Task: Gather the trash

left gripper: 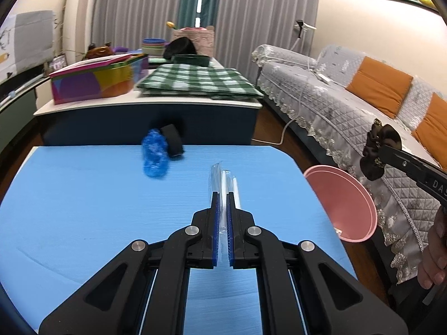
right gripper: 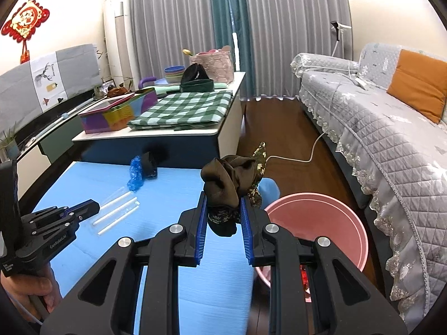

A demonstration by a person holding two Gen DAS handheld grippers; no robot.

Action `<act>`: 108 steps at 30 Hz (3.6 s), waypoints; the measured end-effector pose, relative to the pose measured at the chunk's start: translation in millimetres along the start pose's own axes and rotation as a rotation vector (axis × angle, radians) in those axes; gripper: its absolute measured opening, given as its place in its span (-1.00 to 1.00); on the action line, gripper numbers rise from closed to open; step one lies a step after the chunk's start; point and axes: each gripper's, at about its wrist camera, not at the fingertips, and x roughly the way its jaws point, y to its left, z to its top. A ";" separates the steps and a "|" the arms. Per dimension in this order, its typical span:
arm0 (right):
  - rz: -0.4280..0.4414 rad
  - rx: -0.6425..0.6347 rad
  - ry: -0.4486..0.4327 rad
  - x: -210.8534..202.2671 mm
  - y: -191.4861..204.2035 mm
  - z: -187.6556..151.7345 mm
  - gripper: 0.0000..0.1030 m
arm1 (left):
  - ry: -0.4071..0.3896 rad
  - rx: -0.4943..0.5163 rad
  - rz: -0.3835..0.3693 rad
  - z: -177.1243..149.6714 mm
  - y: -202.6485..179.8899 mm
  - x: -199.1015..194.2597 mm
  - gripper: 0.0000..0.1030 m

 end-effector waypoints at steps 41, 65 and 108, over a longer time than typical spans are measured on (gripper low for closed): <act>-0.240 0.190 0.006 12.1 -141.7 10.9 -0.56 | 0.048 0.168 -0.259 31.7 -147.6 64.8 -0.91; -0.245 0.256 0.075 41.9 -165.1 2.4 0.11 | 0.146 0.200 -0.331 12.7 -174.4 109.8 -0.33; -0.060 0.143 -0.041 40.4 -11.1 11.7 -0.40 | 0.016 -0.055 0.087 16.8 84.7 86.0 0.07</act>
